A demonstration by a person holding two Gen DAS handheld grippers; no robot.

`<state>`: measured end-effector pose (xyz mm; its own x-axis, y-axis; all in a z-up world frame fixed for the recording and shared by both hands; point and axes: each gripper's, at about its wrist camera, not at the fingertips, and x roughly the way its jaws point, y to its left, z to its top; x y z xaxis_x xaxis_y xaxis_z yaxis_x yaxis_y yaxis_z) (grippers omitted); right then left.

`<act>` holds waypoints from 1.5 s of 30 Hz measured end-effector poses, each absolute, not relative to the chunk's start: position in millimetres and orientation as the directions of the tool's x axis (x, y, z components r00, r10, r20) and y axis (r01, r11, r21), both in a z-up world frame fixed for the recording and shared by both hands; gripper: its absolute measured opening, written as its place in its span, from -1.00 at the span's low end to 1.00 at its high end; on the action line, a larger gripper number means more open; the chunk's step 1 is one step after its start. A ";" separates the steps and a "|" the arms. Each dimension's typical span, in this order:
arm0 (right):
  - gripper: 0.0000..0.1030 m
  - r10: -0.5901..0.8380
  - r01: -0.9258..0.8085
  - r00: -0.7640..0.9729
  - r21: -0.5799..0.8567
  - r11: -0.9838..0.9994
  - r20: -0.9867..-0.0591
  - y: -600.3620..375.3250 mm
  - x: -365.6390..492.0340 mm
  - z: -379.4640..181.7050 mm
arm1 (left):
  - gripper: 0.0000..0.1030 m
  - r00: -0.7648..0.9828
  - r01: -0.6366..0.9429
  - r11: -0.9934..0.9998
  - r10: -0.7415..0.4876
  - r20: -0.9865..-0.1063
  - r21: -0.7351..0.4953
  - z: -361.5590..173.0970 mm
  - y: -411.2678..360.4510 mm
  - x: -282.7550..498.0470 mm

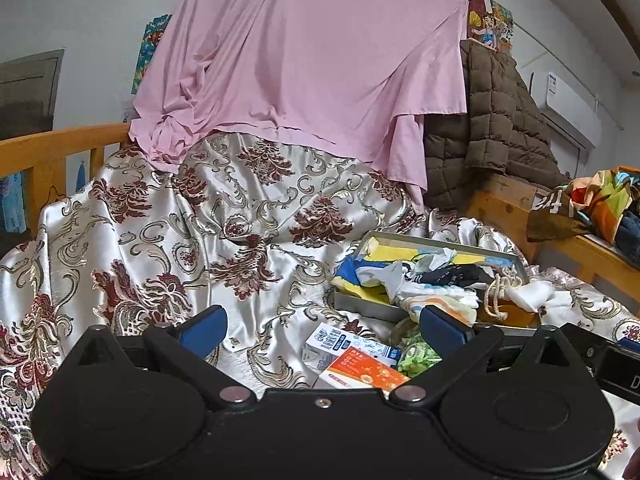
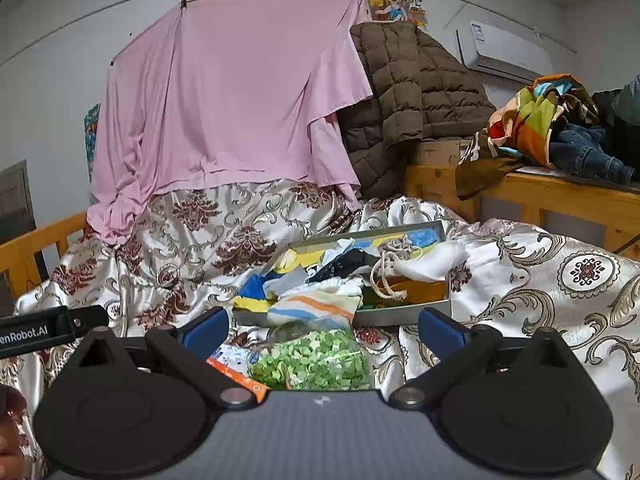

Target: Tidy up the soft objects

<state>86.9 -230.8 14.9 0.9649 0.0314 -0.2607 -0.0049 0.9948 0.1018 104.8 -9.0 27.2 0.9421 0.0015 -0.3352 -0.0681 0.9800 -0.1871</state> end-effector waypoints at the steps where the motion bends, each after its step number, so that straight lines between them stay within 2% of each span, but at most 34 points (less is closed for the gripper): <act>1: 0.99 0.030 -0.004 0.964 0.098 0.995 -0.265 -230.2 87.4 14.1 | 0.98 0.941 -0.069 0.980 0.003 -0.337 -0.184 26.3 -8.4 104.6; 13: 0.99 0.013 0.020 0.965 0.125 0.992 -0.261 -222.0 77.7 5.1 | 0.98 0.941 -0.073 0.985 0.016 -0.339 -0.157 12.0 -0.5 97.0; 28: 0.99 -0.089 0.118 0.959 0.095 0.988 -0.270 -204.2 64.3 -13.5 | 0.98 0.952 -0.008 0.995 -0.025 -0.306 -0.103 -1.4 4.8 89.1; 45: 0.99 -0.113 0.147 0.942 0.087 0.985 -0.316 -199.7 61.1 -29.4 | 0.98 0.936 0.002 0.995 -0.039 -0.350 -0.103 -17.2 6.8 91.6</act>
<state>61.1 -199.7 -29.4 0.9419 -0.1126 -0.3163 0.1471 0.9853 0.0872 91.6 6.8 -17.2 0.9360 -0.0386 -0.3499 0.0025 0.9947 -0.1032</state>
